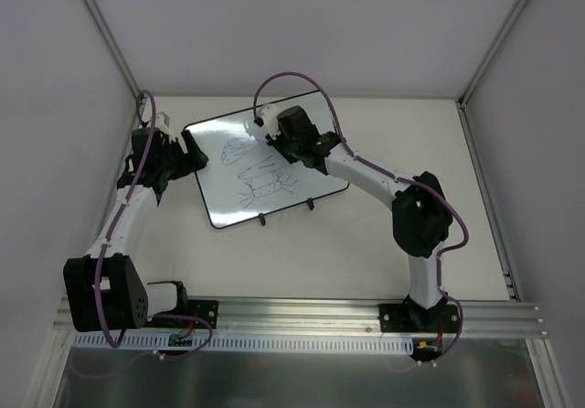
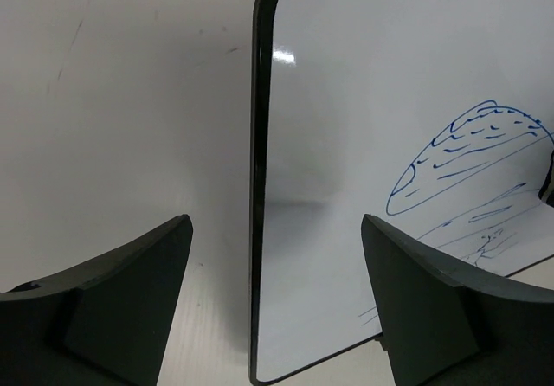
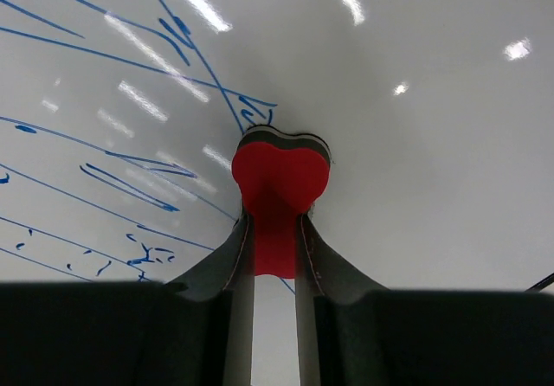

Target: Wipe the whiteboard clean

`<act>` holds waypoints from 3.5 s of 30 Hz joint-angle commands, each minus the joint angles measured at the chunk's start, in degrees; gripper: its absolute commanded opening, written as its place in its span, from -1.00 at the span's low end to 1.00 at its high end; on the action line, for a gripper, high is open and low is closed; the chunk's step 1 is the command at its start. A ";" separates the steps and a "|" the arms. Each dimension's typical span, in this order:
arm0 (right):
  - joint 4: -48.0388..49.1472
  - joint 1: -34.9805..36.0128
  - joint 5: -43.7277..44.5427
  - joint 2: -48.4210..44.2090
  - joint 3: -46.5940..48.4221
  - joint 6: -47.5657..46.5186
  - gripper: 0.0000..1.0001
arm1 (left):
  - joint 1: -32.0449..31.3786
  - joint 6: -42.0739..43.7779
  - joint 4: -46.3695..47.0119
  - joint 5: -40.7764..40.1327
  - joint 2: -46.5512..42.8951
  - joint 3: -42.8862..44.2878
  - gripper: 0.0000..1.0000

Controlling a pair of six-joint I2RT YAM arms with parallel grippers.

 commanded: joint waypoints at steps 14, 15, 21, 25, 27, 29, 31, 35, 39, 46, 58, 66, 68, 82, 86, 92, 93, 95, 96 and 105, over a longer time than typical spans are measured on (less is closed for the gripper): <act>7.49 9.95 0.21 -1.98 -17.49 0.98 -1.00 | -0.05 -3.16 -1.02 -7.38 -5.85 -3.06 0.66; 7.93 10.39 -0.40 -2.85 -18.57 1.24 -1.00 | -0.05 -3.16 -1.11 -7.29 -5.41 -2.71 0.66; 8.89 13.65 -0.32 -4.35 -24.19 3.35 -1.00 | -0.05 -3.51 -1.02 -5.27 -4.10 -2.36 0.66; 11.17 13.56 3.02 -4.44 -23.94 3.97 -1.00 | -0.05 -3.60 -1.02 -4.74 -3.83 -2.27 0.65; 11.45 13.21 4.25 -4.88 -23.24 3.79 -0.99 | 0.03 -3.60 -1.02 -4.74 -3.92 -2.35 0.66; 11.62 12.77 4.69 -6.28 -22.10 3.53 -0.99 | -0.23 -3.43 -0.85 -4.74 -3.83 -2.36 0.65; 11.54 12.68 5.83 -7.69 -21.39 2.48 -1.00 | -0.14 -3.25 -0.93 -4.83 -3.65 -2.35 0.65; 11.80 11.37 8.64 -11.12 -18.94 -0.16 -0.99 | -0.14 -3.07 -0.84 -4.92 -3.48 -2.35 0.65; 12.15 9.08 13.91 -11.13 -15.95 -2.27 -0.99 | -0.23 -2.90 -0.84 -4.92 -3.48 -2.27 0.65; 14.17 3.72 17.09 -7.88 -13.57 -2.19 -0.99 | -0.76 -2.46 -0.58 -4.92 -3.04 -2.35 0.64; 14.17 1.78 11.11 -3.13 -13.30 -1.66 -0.99 | -2.07 -1.76 -0.58 -5.97 -3.13 -2.62 0.64; 14.26 6.79 8.21 -4.44 -18.75 -0.87 -0.99 | -2.43 -1.84 -0.58 -6.06 -3.04 -2.53 0.64; 14.26 8.36 7.95 -5.06 -20.77 0.01 -1.00 | -2.43 -1.93 -0.58 -6.24 -3.04 -2.62 0.64; 14.43 14.00 9.16 -6.73 -27.98 4.67 -0.99 | -2.51 -2.90 -0.58 -7.82 -3.56 -2.71 0.63; 14.43 12.87 11.19 -9.53 -26.93 3.18 -0.99 | -2.51 -2.90 -0.67 -9.40 -4.62 -3.14 0.66; 16.45 7.07 12.95 -15.51 -26.22 2.91 -0.99 | -2.51 -2.72 -0.67 -12.56 -6.81 -3.76 0.72; 16.63 6.27 13.13 -16.39 -26.05 2.83 -0.99 | -2.51 -2.64 -0.67 -12.56 -6.90 -3.85 0.73; 16.98 3.65 13.39 -16.66 -25.61 2.39 -0.99 | -2.43 -2.63 -0.67 -12.48 -6.99 -3.76 0.73; 17.24 2.76 13.65 -16.57 -25.26 2.39 -1.00 | -2.51 -2.63 -0.67 -12.48 -7.08 -3.76 0.74; 19.27 -4.10 12.34 -12.01 -22.01 4.58 -0.99 | -2.60 -2.28 -0.67 -12.48 -7.26 -4.02 0.76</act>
